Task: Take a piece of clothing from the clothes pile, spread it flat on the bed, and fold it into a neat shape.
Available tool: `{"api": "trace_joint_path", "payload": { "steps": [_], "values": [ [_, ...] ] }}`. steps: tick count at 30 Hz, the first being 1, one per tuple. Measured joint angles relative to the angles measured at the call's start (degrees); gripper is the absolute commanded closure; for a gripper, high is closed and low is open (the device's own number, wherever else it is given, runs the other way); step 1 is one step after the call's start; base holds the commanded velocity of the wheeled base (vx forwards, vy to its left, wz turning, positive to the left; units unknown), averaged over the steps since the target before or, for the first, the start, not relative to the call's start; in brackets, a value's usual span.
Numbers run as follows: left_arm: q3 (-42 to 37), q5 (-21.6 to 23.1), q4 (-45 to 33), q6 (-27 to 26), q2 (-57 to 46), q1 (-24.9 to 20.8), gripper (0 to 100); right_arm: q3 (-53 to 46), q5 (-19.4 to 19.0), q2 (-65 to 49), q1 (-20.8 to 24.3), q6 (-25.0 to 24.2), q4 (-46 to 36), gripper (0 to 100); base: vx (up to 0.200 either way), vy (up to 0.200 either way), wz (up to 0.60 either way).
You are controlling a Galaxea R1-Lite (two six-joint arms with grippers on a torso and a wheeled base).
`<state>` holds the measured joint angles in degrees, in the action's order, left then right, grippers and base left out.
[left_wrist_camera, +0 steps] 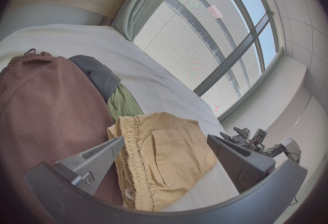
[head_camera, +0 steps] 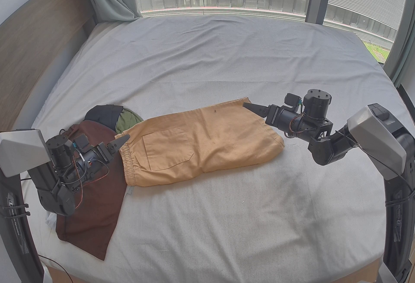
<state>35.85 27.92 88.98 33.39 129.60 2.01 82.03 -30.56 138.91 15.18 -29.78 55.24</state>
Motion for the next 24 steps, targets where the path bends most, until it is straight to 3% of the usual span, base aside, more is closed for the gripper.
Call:
{"api": "trace_joint_path", "payload": {
  "steps": [15, 24],
  "values": [
    [-0.3, 0.0, 0.0, 0.0, -0.4, -0.2, 0, -13.8, 0.2, -3.2, -0.4, -0.6, 9.4, 0, 0.0, 0.0, 0.0],
    [-0.7, 0.0, 0.0, -0.1, -0.6, -0.6, 0, -25.4, 0.2, -3.8, -1.0, -5.2, 21.4, 0, 0.0, 0.0, 0.0]
  ]
}}
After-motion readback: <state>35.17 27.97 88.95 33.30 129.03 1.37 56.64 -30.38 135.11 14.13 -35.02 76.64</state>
